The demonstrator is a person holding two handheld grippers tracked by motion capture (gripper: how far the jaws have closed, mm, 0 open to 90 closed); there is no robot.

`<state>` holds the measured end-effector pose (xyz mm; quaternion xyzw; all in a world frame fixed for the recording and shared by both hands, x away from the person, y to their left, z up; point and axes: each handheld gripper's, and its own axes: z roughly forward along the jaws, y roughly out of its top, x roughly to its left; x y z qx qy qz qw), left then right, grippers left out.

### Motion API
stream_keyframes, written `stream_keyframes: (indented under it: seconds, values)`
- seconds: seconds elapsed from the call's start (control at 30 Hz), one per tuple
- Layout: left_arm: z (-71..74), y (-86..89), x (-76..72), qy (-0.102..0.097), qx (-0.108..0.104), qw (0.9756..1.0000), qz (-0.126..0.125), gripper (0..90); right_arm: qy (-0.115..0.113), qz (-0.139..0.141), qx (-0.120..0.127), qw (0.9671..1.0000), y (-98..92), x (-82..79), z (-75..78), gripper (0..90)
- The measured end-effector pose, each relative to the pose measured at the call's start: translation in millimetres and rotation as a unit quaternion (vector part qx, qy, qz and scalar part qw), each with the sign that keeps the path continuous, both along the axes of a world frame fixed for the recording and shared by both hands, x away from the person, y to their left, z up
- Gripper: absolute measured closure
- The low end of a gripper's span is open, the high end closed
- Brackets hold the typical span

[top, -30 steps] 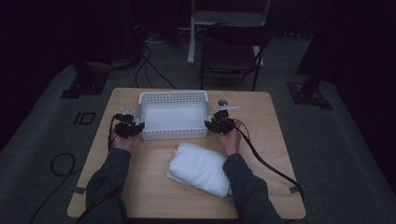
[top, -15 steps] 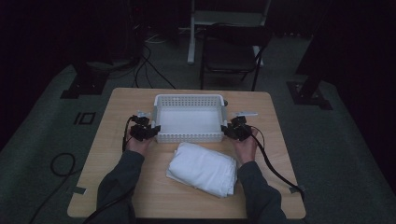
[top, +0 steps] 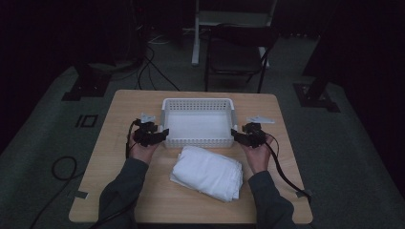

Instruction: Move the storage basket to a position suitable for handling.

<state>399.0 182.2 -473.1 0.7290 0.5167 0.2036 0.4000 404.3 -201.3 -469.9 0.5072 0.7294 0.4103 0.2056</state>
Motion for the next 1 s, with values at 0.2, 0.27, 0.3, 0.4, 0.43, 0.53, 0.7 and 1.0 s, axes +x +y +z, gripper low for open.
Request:
stream_keyframes:
  seconds: [0.2, 0.27, 0.3, 0.4, 0.43, 0.53, 0.7, 1.0]
  values:
    - [10.3, -15.6, -27.2, -0.026, 0.009, 0.9988, -0.04, 42.3, -0.013, 0.021, -0.014, 0.9996, -0.7, -38.9, 3.4, 39.1]
    - [6.8, -24.0, -34.8, -0.026, 0.014, 0.998, -0.056, 42.1, -0.012, 0.027, -0.02, 0.9994, -0.6, -52.0, -1.1, 38.3]
    - [3.9, -28.7, -38.1, -0.027, 0.016, 0.9976, -0.061, 41.9, -0.01, 0.029, -0.02, 0.9993, -0.5, -55.9, -2.9, 37.9]
    - [-6.5, -40.8, -45.7, -0.018, 0.017, 0.9965, -0.079, 41.1, -0.006, 0.036, -0.029, 0.9989, 0.0, -70.9, -9.6, 35.8]
    - [-10.2, -44.3, -47.5, -0.014, 0.015, 0.9961, -0.085, 40.9, -0.003, 0.038, -0.029, 0.9989, 0.1, -75.9, -11.6, 34.6]
    - [-21.1, -55.0, -53.7, 0.0, 0.012, 0.9946, -0.103, 40.8, 0.0, 0.041, -0.027, 0.9988, -0.7, -91.1, -17.0, 32.0]
    - [-33.5, -64.3, -60.9, 0.009, 0.017, 0.9933, -0.114, 40.8, 0.015, 0.046, -0.034, 0.9983, -1.7, -113.2, -27.8, 27.2]
    - [-42.8, -62.6, -67.4, 0.022, 0.014, 0.993, -0.115, 41.2, 0.067, 0.08, -0.016, 0.9944, -2.8, -127.7, -51.8, 42.0]
